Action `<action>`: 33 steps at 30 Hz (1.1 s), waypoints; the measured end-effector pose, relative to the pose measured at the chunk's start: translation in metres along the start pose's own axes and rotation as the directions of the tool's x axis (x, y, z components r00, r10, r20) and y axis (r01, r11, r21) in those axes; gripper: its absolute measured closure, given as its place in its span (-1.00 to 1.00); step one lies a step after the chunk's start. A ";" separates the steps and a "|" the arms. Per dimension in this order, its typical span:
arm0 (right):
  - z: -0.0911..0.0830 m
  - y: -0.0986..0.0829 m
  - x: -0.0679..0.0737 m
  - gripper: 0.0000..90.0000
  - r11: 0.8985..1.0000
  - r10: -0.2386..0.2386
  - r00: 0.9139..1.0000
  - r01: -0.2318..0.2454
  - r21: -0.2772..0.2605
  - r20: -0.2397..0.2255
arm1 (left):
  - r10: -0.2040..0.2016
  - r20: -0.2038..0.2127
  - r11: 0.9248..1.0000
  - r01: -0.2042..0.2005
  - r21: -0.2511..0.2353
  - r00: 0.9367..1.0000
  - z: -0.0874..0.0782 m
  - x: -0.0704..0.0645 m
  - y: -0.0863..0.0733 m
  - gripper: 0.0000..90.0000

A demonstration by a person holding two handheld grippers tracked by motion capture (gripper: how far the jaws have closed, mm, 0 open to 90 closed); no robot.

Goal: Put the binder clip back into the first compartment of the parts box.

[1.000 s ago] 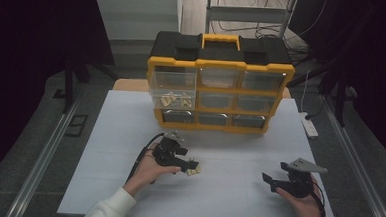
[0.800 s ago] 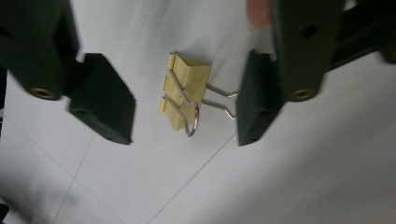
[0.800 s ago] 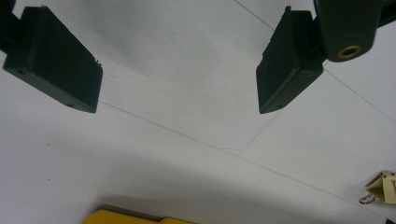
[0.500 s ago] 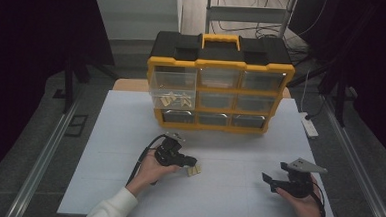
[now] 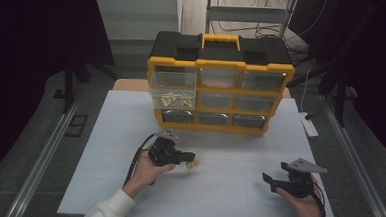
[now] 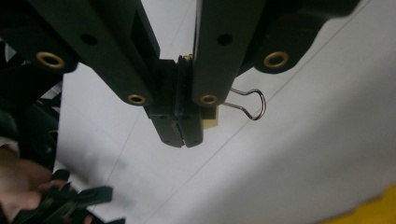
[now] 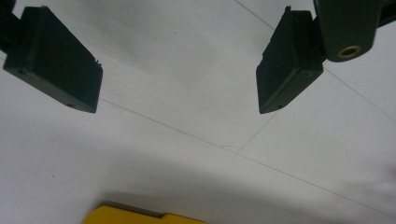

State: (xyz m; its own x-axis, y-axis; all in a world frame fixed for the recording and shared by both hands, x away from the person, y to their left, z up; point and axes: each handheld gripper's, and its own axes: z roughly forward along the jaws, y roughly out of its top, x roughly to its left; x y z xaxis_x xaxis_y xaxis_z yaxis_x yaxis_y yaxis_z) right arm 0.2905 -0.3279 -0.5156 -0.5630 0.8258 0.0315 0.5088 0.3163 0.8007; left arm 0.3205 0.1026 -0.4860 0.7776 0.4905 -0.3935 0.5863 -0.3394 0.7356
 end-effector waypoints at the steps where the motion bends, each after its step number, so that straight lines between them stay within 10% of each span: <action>1: 0.000 0.000 0.000 -0.68 1.000 0.000 1.000 0.000 0.000 -0.001 | 0.004 -0.001 1.000 -0.004 -0.010 1.000 -0.002 -0.001 0.000 1.00; 33: 0.000 0.000 0.000 -0.68 1.000 -0.002 1.000 0.002 -0.003 0.003 | 0.056 -0.053 0.957 -0.069 -0.280 0.997 -0.076 -0.035 0.021 0.99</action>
State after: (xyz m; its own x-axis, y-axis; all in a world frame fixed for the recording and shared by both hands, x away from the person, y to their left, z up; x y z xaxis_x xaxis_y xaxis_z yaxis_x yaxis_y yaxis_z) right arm 0.2907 -0.3282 -0.5153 -0.5621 0.8266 0.0288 0.5057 0.3159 0.8028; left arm 0.2885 0.1394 -0.4144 0.7962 0.5126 -0.3214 0.4440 -0.1341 0.8859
